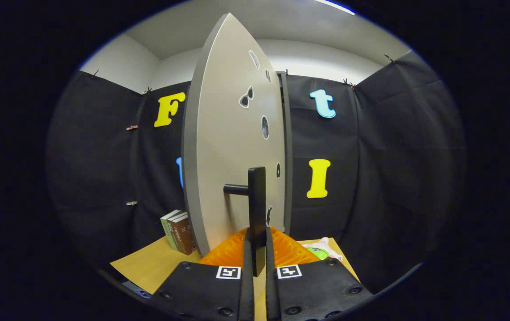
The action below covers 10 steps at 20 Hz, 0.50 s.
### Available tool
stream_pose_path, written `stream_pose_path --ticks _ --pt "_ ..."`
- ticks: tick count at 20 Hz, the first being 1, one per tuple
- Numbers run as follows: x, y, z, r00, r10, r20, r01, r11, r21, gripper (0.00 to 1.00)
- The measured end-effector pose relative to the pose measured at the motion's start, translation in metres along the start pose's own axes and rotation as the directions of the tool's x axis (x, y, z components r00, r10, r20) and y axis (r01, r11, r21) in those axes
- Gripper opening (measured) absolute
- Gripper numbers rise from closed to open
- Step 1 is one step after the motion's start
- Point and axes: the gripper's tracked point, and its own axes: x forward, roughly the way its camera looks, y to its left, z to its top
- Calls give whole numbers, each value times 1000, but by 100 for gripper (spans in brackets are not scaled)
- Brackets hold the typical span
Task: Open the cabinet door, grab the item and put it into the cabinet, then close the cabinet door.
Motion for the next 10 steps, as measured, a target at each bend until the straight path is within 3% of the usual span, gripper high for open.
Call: stream_pose_path --ticks 6,10 --pt "-5 -37 -1 995 -97 2 96 995 19 9" --pt "-11 -53 -3 993 -120 1 120 992 31 9"
